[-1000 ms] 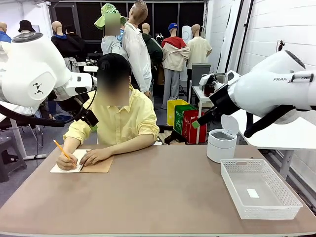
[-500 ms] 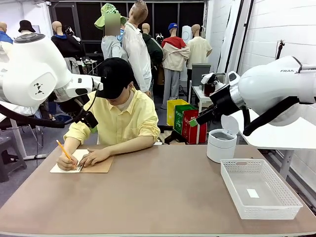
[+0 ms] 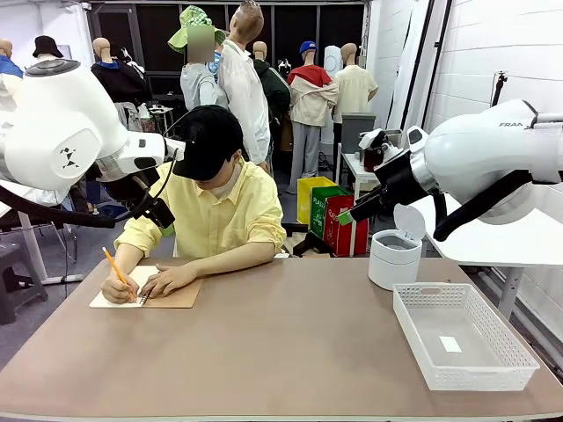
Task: Sort the paper based on its condition.
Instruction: If a person hands you a paper, place it in the Organizing basket , and if it's crumpled, put it in the Trash can.
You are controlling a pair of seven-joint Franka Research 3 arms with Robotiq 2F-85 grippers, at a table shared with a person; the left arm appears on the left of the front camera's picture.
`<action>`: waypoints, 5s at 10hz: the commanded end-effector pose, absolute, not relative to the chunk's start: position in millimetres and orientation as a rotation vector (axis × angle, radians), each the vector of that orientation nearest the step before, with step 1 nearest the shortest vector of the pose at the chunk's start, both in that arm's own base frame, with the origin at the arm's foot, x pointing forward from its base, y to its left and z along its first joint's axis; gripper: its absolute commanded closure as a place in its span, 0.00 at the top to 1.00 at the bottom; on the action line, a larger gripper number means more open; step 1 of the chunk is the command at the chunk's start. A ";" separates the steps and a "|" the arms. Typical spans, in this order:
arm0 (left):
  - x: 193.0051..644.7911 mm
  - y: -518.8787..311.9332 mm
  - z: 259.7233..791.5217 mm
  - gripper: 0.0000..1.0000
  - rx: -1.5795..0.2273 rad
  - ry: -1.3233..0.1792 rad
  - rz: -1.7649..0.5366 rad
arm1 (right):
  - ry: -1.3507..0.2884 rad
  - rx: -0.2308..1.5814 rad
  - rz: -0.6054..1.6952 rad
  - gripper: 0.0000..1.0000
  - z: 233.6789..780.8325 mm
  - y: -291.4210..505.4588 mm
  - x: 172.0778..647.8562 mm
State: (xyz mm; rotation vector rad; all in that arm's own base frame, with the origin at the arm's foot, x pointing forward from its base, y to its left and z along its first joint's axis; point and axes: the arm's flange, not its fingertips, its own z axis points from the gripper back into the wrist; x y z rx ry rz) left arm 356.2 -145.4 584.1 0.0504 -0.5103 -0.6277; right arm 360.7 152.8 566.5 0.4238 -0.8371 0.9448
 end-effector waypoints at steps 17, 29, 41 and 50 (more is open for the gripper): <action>356.1 -144.7 585.2 1.00 0.049 -0.516 -0.626 | -0.827 0.435 0.942 1.00 565.2 154.1 361.3; 356.1 -144.7 585.2 1.00 0.049 -0.516 -0.626 | -0.827 0.435 0.942 1.00 565.2 154.1 361.3; 356.1 -144.7 585.2 1.00 0.049 -0.516 -0.626 | -0.827 0.435 0.942 1.00 565.2 154.1 361.3; 356.1 -144.7 585.2 1.00 0.049 -0.516 -0.626 | -0.827 0.435 0.942 1.00 565.2 154.1 361.3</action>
